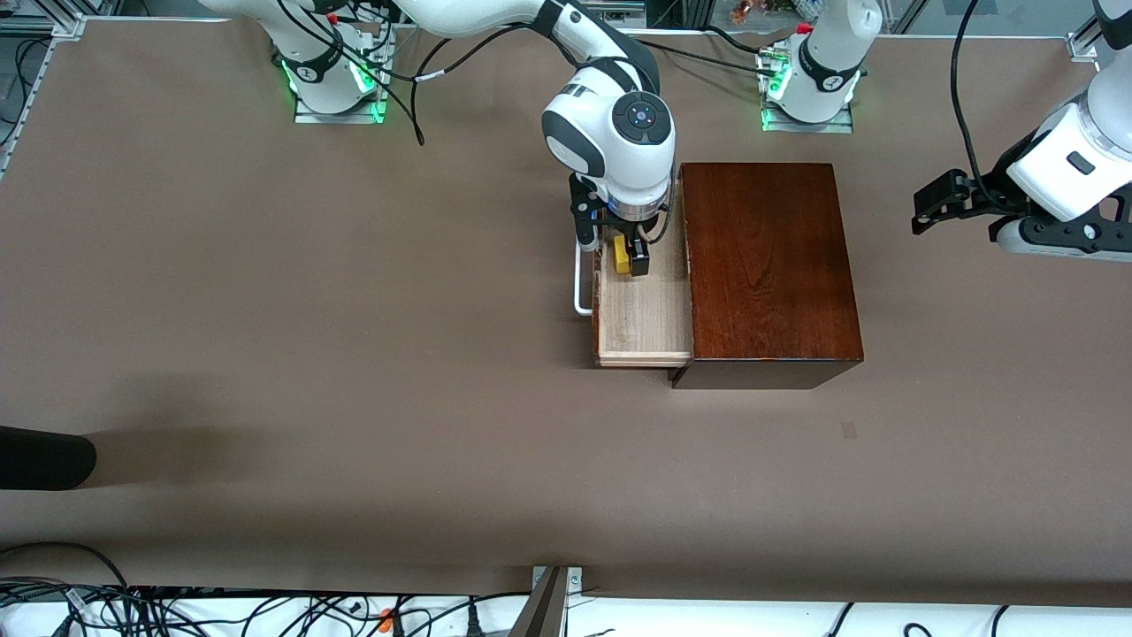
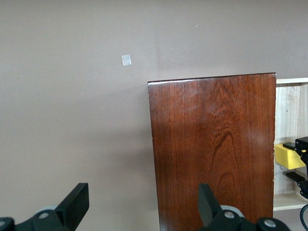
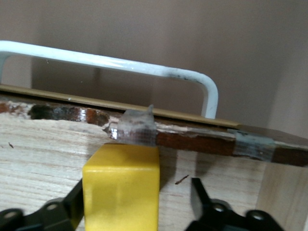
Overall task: Open drawer, take yellow block, close drawer
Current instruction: 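Lower the right gripper and grasp the yellow cube, then lift it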
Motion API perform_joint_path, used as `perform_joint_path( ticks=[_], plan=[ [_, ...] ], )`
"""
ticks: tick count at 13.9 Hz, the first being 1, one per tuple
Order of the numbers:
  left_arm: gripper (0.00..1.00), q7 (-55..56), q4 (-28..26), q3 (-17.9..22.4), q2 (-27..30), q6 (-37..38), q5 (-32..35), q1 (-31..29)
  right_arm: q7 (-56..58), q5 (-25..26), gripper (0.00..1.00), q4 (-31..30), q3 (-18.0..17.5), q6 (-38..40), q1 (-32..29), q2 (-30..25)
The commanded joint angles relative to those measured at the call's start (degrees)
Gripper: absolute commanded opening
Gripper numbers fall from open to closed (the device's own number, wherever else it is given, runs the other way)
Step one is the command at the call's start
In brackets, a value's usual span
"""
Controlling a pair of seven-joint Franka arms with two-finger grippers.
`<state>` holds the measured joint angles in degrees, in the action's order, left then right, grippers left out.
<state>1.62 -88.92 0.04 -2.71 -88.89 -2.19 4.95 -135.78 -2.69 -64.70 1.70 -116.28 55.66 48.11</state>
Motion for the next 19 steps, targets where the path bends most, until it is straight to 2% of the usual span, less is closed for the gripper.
perform_joint_path(
  ticks=[1, 3, 6, 11, 16, 19],
  plan=[
    [1.00, -0.92, 0.41, 0.05, 0.68, 0.47, 1.31, 0.33, -1.24, 0.94, 0.37, 1.42, 0.58, 0.44, 0.50, 0.24],
    [1.00, -0.92, 0.68, 0.05, 0.60, 0.91, 1.13, 0.67, -1.07, 0.85, 0.31, 1.68, 1.11, 0.88, 0.32, -0.20],
    [1.00, -1.01, 0.76, 0.05, 0.51, 1.61, 1.22, 0.68, -0.72, 0.85, 0.31, 1.77, 1.29, 1.67, 0.06, -2.31],
    [1.00, -0.31, 0.76, 0.14, 0.51, 1.61, 1.04, 0.59, 1.64, 0.23, 0.31, 1.77, 1.11, 3.69, -2.83, -9.69],
    [1.00, -0.30, 2.08, 0.14, 0.16, 1.61, 0.87, 0.59, 16.74, -0.82, 0.31, 1.33, 1.02, 7.56, -7.14, -12.50],
    [1.00, -0.30, 4.09, 0.14, 0.25, 2.84, 0.61, 0.59, 26.93, -1.44, 0.31, 0.89, 1.02, 11.24, -12.49, -13.38]
  ],
)
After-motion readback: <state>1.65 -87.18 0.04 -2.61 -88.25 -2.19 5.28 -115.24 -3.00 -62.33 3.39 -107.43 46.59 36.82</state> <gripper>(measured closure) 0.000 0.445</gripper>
